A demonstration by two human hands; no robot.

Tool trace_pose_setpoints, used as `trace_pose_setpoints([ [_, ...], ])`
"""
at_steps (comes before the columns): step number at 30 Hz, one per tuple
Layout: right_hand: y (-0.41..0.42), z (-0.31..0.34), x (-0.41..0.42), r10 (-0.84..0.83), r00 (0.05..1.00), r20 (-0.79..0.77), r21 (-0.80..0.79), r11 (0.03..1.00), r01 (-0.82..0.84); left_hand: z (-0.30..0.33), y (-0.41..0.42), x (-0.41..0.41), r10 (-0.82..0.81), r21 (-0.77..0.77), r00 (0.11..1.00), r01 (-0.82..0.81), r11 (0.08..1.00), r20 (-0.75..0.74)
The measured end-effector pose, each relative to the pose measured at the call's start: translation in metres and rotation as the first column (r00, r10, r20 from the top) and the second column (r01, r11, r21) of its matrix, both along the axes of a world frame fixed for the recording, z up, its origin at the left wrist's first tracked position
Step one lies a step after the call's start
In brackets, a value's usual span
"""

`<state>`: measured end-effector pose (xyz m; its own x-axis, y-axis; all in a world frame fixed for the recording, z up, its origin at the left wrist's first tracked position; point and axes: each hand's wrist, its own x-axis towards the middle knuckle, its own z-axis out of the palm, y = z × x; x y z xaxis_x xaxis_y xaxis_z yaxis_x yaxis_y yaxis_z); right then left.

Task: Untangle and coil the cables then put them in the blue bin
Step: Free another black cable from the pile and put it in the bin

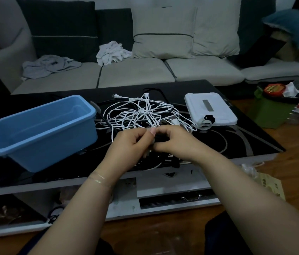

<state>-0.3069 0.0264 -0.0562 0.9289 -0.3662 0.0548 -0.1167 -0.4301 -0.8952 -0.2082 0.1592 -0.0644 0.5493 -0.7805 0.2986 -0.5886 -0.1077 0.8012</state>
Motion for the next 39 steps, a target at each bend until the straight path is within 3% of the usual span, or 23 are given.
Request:
trace_pose_setpoints([
  [5, -0.002, 0.002, -0.003, 0.126, 0.991, 0.04, 0.228, 0.965, -0.132, 0.002, 0.007, -0.003, 0.058, 0.01, 0.987, -0.06, 0.998, 0.153],
  [8, -0.011, 0.009, -0.01, 0.241, 0.968, 0.065, 0.52, 0.82, -0.239, 0.002, 0.011, -0.002, 0.074, -0.027, 0.969, -0.07, 0.997, 0.237],
  [11, -0.011, 0.003, -0.006, 0.151, 0.988, 0.02, 0.632, 0.764, -0.13, 0.0, 0.014, -0.007, 0.057, -0.044, 0.93, -0.044, 0.998, 0.362],
  [14, -0.003, -0.007, 0.003, 0.065, 0.998, -0.028, 0.655, 0.755, -0.031, -0.002, 0.014, -0.017, 0.026, -0.029, 0.845, -0.012, 1.0, 0.534],
  [17, -0.002, -0.008, 0.005, 0.098, 0.992, -0.081, 0.653, 0.757, -0.021, -0.001, 0.014, -0.022, 0.003, -0.024, 0.771, 0.016, 1.0, 0.636],
  [20, 0.002, -0.009, 0.009, -0.01, 0.999, -0.053, 0.495, 0.868, 0.035, -0.002, 0.016, -0.022, 0.024, -0.017, 0.709, -0.017, 1.0, 0.705],
  [25, 0.011, -0.015, 0.017, -0.185, 0.979, 0.085, 0.321, 0.935, 0.148, -0.002, 0.018, -0.023, 0.129, -0.072, 0.734, -0.109, 0.991, 0.667],
  [27, 0.014, -0.016, 0.019, -0.207, 0.973, 0.106, 0.303, 0.938, 0.166, 0.0, 0.019, -0.024, 0.156, -0.056, 0.791, -0.153, 0.987, 0.592],
  [29, 0.016, -0.016, 0.02, -0.234, 0.965, 0.119, 0.298, 0.935, 0.19, -0.001, 0.02, -0.024, 0.169, -0.059, 0.827, -0.163, 0.985, 0.537],
  [35, 0.019, -0.018, 0.019, -0.252, 0.958, 0.139, 0.416, 0.892, 0.174, 0.0, 0.02, -0.023, 0.135, -0.037, 0.793, -0.141, 0.989, 0.594],
  [39, 0.022, -0.017, 0.018, -0.266, 0.96, 0.09, 0.44, 0.875, 0.201, -0.003, 0.019, -0.02, 0.15, -0.01, 0.859, -0.167, 0.986, 0.49],
])
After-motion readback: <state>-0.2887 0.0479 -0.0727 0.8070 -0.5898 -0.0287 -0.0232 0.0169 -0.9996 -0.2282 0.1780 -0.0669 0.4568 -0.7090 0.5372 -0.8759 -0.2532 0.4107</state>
